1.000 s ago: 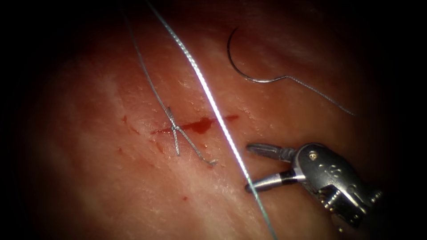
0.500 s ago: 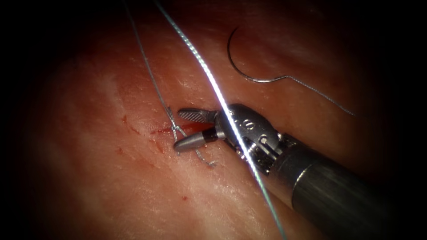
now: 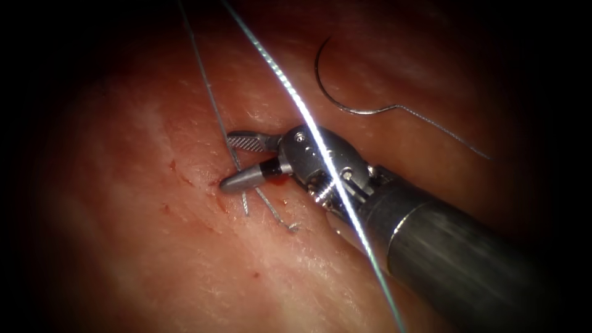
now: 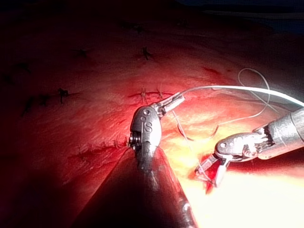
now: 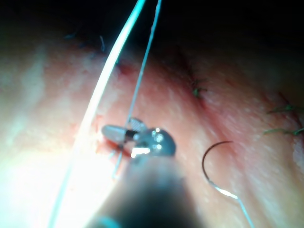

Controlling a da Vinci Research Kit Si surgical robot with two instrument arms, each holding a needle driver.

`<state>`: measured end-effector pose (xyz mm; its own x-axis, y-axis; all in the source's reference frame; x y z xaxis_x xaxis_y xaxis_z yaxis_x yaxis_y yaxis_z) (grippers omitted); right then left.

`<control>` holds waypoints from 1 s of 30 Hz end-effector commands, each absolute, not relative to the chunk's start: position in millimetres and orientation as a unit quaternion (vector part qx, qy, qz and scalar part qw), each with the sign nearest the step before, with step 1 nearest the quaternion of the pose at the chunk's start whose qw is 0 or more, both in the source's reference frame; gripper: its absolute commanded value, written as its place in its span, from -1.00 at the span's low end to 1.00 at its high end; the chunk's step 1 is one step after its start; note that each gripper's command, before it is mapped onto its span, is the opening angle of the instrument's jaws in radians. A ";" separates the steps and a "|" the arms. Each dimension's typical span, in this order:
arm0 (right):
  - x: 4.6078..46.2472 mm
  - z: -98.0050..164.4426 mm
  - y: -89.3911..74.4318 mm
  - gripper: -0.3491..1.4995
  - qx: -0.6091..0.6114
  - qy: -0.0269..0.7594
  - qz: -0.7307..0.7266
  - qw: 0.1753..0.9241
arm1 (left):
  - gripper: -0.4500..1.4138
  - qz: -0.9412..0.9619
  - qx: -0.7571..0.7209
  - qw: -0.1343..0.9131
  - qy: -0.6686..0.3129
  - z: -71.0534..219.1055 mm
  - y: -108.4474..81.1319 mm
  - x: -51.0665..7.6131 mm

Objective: Wound Closure

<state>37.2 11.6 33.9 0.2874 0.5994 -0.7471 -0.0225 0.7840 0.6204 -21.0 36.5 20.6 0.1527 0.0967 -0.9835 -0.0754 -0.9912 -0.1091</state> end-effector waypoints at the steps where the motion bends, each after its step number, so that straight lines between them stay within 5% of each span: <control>1: 38.7 34.7 12.2 0.87 0.255 0.563 0.200 0.760 | -1.00 0.650 -0.757 0.065 -0.006 20.9 37.1 -21.4; 26: 42.4 35.9 11.7 0.89 0.253 0.568 0.192 0.759 | -1.00 0.652 -0.756 0.060 -0.008 20.5 37.1 -22.4; 28: 42.5 36.0 11.5 0.78 0.253 0.569 0.189 0.759 | -1.00 0.652 -0.756 0.060 -0.008 20.5 37.1 -22.4; 30: 42.6 36.0 11.2 0.27 0.267 0.576 0.173 0.753 | -1.00 0.652 -0.756 0.060 -0.008 20.5 37.1 -22.4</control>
